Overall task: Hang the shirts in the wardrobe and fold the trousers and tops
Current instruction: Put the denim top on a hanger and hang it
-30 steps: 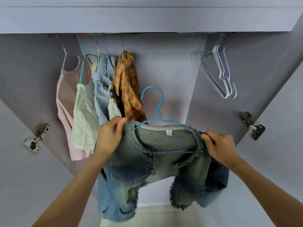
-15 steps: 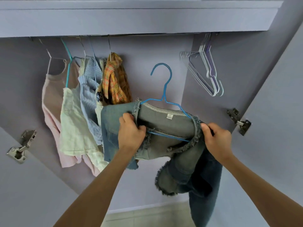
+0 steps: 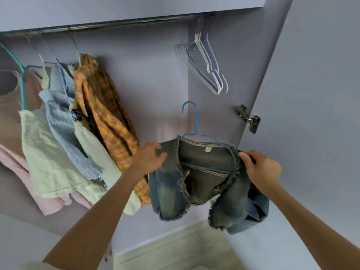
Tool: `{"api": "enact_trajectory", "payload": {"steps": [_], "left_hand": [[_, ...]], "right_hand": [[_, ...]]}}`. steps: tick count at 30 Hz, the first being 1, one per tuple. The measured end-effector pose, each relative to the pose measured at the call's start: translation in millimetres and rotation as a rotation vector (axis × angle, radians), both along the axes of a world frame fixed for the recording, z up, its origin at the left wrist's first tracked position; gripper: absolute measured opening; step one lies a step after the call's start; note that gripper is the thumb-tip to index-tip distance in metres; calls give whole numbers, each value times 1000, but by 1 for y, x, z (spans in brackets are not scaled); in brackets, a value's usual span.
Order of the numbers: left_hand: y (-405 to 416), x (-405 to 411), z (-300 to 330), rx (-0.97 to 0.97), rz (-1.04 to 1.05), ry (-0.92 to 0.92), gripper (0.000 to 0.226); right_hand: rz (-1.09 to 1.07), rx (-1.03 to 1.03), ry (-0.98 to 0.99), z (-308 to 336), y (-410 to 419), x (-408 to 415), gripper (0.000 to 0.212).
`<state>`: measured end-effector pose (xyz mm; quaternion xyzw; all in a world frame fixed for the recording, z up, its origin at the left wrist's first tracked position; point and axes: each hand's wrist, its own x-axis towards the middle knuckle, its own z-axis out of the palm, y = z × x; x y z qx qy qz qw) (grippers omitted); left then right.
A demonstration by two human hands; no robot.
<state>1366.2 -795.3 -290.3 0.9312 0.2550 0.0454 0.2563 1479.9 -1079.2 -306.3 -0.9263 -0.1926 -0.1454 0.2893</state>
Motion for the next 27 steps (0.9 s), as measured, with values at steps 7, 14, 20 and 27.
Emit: {"api": "enact_trajectory", "payload": {"steps": [7,14,20,27], "left_hand": [[74,17,52,432,514,-256,53],[113,15,78,358,542,-421,66],[138,13,90,200,442,-404,48],[158,-3,74,367,440,-466,39]], "right_hand": [[-181,23,86,-8,15,-18,40],[78,231,234,27,83,-21,25],[323,77,146,61,166,-17,26],[249,170,-156,47,253,-23,27]]}}
